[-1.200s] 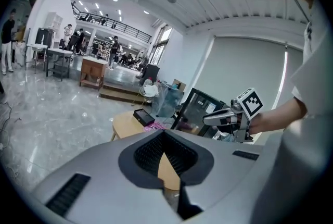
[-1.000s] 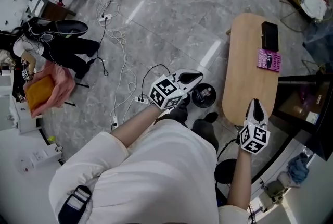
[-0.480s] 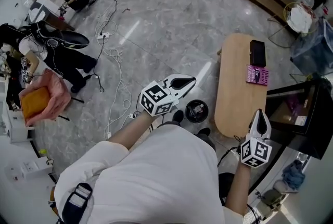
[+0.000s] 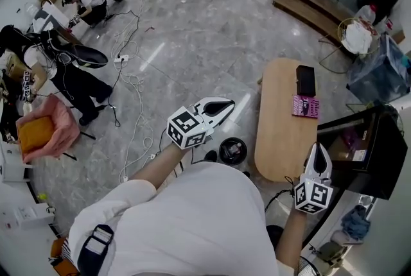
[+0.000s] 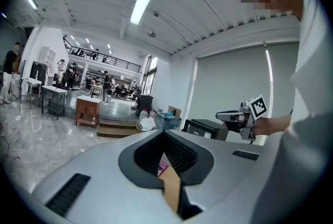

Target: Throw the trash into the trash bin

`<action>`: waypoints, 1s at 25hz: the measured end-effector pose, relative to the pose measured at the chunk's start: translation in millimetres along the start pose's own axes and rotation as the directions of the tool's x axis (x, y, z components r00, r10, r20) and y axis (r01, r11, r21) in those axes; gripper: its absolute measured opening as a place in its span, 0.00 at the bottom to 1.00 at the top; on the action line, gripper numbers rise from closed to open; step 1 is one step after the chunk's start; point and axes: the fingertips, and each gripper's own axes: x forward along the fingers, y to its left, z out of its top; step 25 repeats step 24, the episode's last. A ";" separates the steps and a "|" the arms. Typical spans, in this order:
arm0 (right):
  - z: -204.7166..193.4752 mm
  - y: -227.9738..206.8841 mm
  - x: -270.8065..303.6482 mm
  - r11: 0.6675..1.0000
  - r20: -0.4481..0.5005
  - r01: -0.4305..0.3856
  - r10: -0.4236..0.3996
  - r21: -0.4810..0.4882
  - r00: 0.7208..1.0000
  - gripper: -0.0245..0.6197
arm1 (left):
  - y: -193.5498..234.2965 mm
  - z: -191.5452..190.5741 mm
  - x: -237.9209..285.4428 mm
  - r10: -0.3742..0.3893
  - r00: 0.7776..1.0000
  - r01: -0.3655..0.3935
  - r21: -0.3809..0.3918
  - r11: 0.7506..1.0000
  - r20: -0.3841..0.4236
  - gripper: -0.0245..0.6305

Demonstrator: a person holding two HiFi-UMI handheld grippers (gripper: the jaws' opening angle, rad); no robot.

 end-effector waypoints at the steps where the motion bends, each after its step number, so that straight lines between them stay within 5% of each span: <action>1: 1.9 -1.2 -0.9 1.000 0.005 0.001 -0.001 0.000 1.000 0.05 | -0.5 1.4 0.8 -0.001 1.000 0.001 0.001 1.000 0.005 0.05; 25: 12.5 -9.1 -10.3 1.000 0.025 0.007 -0.007 0.007 1.000 0.05 | -9.8 7.2 5.6 -0.003 1.000 0.003 -0.016 1.000 0.011 0.05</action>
